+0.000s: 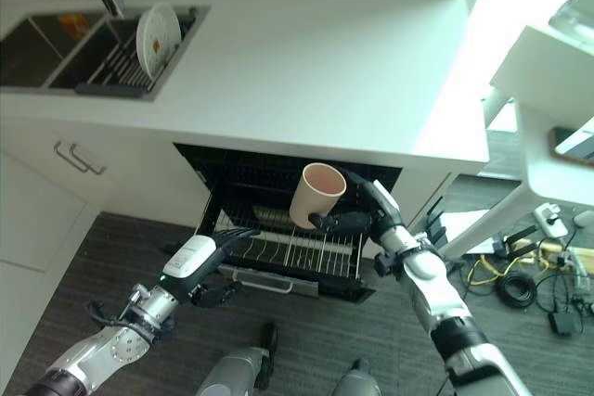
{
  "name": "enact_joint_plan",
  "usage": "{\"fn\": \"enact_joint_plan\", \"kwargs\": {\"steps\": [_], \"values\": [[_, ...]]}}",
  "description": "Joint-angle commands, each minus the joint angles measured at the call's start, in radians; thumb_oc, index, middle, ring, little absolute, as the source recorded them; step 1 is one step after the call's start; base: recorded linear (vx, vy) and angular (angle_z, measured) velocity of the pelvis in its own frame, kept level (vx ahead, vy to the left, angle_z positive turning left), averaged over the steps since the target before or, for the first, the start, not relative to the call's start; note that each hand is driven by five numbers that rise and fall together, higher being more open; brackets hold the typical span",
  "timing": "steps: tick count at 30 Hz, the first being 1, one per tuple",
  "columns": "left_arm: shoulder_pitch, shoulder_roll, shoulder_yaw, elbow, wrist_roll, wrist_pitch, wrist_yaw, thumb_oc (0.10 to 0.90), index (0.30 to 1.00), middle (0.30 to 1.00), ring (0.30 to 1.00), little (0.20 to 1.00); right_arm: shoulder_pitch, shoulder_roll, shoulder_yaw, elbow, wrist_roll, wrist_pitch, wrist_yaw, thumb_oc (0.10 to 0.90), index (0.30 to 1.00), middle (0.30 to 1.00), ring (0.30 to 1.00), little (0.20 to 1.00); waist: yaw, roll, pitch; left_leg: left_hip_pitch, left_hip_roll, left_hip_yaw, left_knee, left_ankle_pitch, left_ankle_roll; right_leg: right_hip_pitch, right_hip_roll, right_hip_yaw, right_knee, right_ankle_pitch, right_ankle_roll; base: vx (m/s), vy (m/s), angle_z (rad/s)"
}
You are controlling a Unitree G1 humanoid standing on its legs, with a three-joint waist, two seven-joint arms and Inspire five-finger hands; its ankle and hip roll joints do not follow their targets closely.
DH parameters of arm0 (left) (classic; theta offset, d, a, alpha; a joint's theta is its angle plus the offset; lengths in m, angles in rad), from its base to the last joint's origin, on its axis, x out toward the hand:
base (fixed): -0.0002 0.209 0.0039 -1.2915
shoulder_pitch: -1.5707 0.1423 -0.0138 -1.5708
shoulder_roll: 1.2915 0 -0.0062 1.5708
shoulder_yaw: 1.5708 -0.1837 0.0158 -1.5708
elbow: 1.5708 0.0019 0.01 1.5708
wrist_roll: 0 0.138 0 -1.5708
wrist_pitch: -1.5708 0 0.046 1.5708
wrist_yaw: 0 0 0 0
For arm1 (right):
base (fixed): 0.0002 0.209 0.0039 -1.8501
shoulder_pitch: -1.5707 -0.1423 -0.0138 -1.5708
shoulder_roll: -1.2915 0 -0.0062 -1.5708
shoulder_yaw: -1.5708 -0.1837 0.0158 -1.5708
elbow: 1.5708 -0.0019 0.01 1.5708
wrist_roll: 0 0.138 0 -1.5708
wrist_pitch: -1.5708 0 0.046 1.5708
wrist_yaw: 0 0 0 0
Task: Place the dishes in the dishwasher.
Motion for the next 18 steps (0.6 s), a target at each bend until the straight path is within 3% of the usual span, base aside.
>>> {"fn": "enact_joint_plan", "kwargs": {"steps": [1, 18], "values": [[-0.054, 0.041, 0.020, -0.098, -0.103, -0.038, 0.008, 0.800, 0.900, 0.900, 0.900, 0.900, -0.077, -0.023, 0.001, -0.055, -0.036, -0.072, 0.008, 0.400, 0.300, 0.300, 0.300, 0.300, 0.007, -0.035, -0.026, 0.071, 0.042, 0.009, 0.088, -0.228, -0.019, -0.023, -0.022, 0.029, -0.044, 0.007, 0.025, -0.04, 0.081, 0.05], [-0.127, 0.081, -0.032, -0.161, -0.125, 0.001, 0.001, 0.800, 0.900, 0.900, 0.900, 0.900, -0.209, -0.042, 0.042, 0.177, -0.135, -0.073, -0.046, 0.400, 0.300, 0.300, 0.300, 0.300, 0.027, 0.004, 0.090, 0.007, 0.012, -0.002, 0.088, -0.198, -0.015, -0.074, -0.054, 0.023, -0.044, 0.043, 0.029, -0.02, 0.032, 0.02]]}}
